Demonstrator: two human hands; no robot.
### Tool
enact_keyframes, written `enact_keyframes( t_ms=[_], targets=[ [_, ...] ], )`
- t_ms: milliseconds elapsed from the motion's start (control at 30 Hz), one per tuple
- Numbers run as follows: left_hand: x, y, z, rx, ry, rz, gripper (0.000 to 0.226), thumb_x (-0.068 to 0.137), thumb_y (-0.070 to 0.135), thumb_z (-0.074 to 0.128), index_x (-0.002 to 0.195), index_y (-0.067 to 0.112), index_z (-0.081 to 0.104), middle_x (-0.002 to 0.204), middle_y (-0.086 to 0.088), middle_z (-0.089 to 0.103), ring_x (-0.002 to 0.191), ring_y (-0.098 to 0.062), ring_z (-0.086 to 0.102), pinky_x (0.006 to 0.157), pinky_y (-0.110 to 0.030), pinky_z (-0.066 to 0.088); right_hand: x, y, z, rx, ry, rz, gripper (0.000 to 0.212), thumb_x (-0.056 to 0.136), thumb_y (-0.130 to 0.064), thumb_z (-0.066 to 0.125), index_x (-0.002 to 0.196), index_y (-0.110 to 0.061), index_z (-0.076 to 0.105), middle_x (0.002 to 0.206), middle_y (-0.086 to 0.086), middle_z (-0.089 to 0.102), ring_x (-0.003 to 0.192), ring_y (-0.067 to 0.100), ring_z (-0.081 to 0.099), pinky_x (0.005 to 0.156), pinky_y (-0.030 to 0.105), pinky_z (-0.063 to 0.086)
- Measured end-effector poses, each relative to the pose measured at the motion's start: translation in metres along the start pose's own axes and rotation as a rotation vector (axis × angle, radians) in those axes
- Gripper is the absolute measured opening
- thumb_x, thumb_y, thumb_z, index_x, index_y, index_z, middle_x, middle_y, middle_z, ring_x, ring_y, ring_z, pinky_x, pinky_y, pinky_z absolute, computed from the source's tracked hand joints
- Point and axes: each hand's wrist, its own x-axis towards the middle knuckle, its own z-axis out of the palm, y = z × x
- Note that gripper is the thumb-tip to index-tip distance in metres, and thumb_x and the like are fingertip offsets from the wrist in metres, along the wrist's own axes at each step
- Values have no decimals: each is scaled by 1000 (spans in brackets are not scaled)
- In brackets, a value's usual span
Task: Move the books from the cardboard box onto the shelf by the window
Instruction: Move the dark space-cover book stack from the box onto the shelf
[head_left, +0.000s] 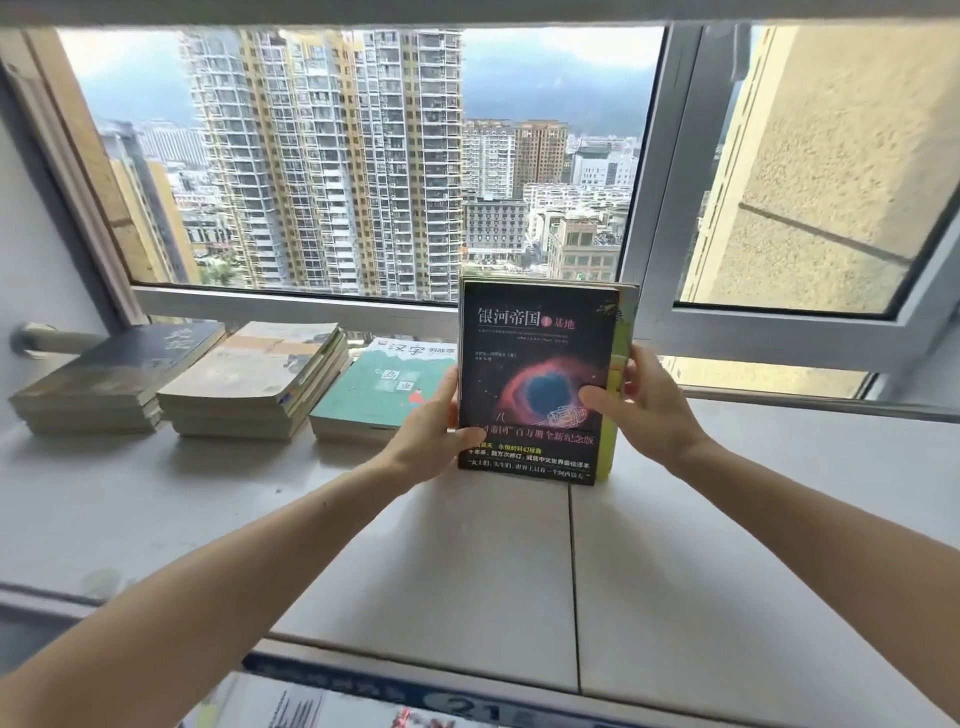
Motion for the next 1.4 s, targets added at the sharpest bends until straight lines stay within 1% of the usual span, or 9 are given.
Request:
enact_keyframes(
  t_ms=[267, 400, 500, 700, 833, 967, 1100, 1267, 1400],
  targets=[
    [27, 22, 0, 125, 25, -312, 34, 71, 14, 69, 105, 16, 64, 99, -13, 73, 96, -29, 70, 90, -46, 56, 49, 12, -4, 99, -144, 475, 37, 84, -19, 75, 115, -6, 58, 100, 13, 73, 88, 27, 72, 70, 42, 60],
    [31, 31, 10, 254, 42, -357, 32, 86, 13, 66, 117, 7, 59, 107, -10, 66, 103, -25, 63, 93, -33, 51, 62, 30, -4, 146, -195, 671, 29, 80, -13, 78, 104, -1, 66, 91, 14, 73, 83, 29, 70, 79, 46, 59],
    [34, 37, 13, 368, 22, -370, 32, 91, 17, 61, 122, 11, 55, 108, -7, 61, 100, -22, 57, 79, -23, 41, 68, 39, -3, 162, -220, 764, 21, 77, -11, 80, 89, -2, 66, 85, 14, 69, 83, 32, 67, 90, 50, 55],
    [36, 35, 11, 378, -20, -406, 20, 90, 14, 58, 107, 21, 47, 77, 4, 51, 65, -9, 48, 40, -13, 37, 80, 40, 5, 137, -236, 820, 26, 76, -12, 82, 92, -4, 63, 82, 13, 69, 69, 27, 67, 65, 39, 59],
    [35, 30, 4, 350, -36, -419, 40, 86, 22, 66, 121, 14, 51, 108, -7, 66, 90, -19, 62, 77, -29, 51, 85, 36, 11, 34, -228, 779, 40, 77, -11, 81, 111, 3, 65, 95, 16, 68, 80, 30, 67, 76, 44, 59],
    [33, 28, 3, 343, -30, -397, 48, 87, 29, 68, 127, 11, 49, 116, -9, 63, 106, -26, 63, 93, -37, 51, 81, 31, 6, -143, -251, 710, 62, 77, -27, 82, 124, 5, 57, 128, 25, 61, 99, 28, 66, 62, 36, 55],
    [33, 31, 3, 353, 7, -323, 56, 83, 34, 71, 131, 14, 51, 126, -9, 61, 112, -24, 61, 101, -41, 49, 73, 31, -1, -190, -279, 637, 74, 75, -38, 81, 126, 8, 53, 120, 19, 59, 75, 26, 66, 60, 36, 59],
    [34, 57, 6, 368, -8, -146, 46, 85, 32, 71, 125, 13, 58, 127, -6, 62, 114, -22, 59, 102, -42, 48, 44, 24, -20, -311, -168, 479, 56, 81, -37, 77, 113, 6, 60, 101, 14, 65, 81, 24, 68, 68, 39, 59],
    [36, 83, 31, 374, -129, -11, 35, 86, 27, 71, 116, 11, 65, 117, -5, 67, 106, -20, 63, 100, -36, 49, -9, 9, -50, -522, -35, 422, 47, 82, -35, 75, 117, -7, 62, 119, 8, 65, 105, 23, 62, 88, 36, 52]
  ],
)
